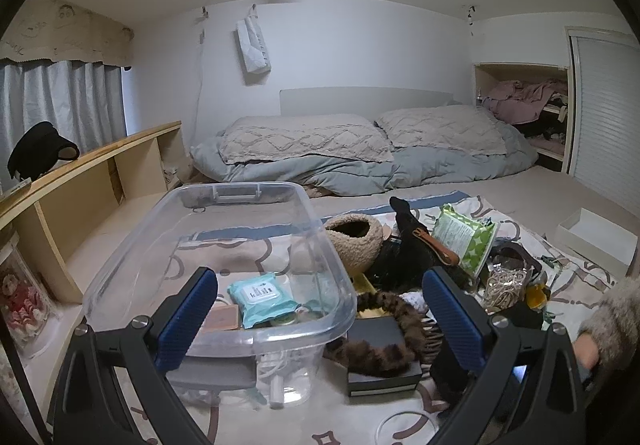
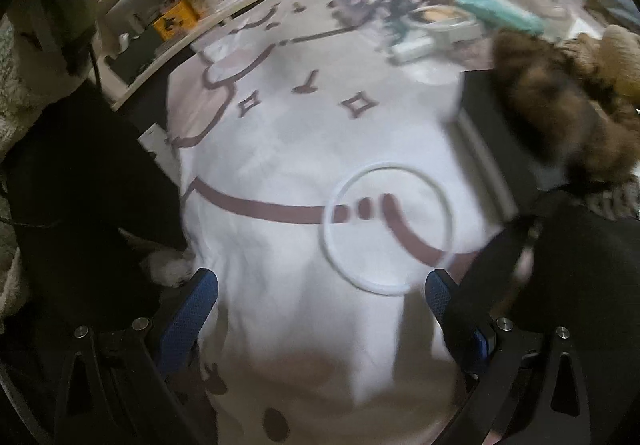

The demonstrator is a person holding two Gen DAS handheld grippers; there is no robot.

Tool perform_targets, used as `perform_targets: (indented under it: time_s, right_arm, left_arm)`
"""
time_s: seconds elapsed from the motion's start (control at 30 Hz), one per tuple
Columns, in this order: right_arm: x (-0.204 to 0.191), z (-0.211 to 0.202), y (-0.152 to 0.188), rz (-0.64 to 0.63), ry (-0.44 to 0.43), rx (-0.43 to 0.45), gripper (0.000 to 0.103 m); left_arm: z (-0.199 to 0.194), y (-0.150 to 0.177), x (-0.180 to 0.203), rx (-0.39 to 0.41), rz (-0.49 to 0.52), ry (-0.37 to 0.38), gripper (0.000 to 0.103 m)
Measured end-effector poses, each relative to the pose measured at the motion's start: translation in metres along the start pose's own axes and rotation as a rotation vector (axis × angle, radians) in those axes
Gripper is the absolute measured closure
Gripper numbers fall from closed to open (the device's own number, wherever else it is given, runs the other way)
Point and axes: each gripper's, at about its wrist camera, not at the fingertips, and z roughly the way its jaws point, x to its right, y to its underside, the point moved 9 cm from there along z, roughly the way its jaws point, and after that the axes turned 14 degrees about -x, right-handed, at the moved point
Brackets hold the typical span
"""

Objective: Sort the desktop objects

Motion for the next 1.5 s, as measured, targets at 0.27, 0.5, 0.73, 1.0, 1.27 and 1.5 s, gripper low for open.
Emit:
perform_targets:
  time_s: [0.27, 0.5, 0.73, 1.0, 1.27, 1.5]
  right_arm:
    - [0.032, -0.041, 0.041, 0.055, 0.180, 0.067, 0.000]
    - [0.059, -0.091, 0.067, 0.058, 0.362, 0.208, 0.000]
    - [0.093, -0.120, 0.097, 0.149, 0.463, 0.276, 0.000]
    - [0.141, -0.141, 0.160, 0.397, 0.630, 0.320, 0.000]
    - [0.190, -0.160, 0.233, 0.701, 0.743, 0.314, 0.000]
    - [0.223, -0.156, 0.258, 0.888, 0.682, 0.324, 0.000]
  left_arm:
    - [0.011, 0.034, 0.018, -0.053, 0.051, 0.019, 0.000]
    - [0.016, 0.070, 0.047, -0.077, 0.111, -0.008, 0.000]
    - [0.041, 0.112, 0.076, -0.180, 0.100, 0.017, 0.000]
    - [0.069, 0.145, 0.106, -0.268, 0.013, 0.057, 0.000]
    - [0.104, 0.172, 0.104, -0.331, -0.107, 0.016, 0.000]
    - [0.123, 0.184, 0.100, -0.369, -0.146, -0.004, 0.000]
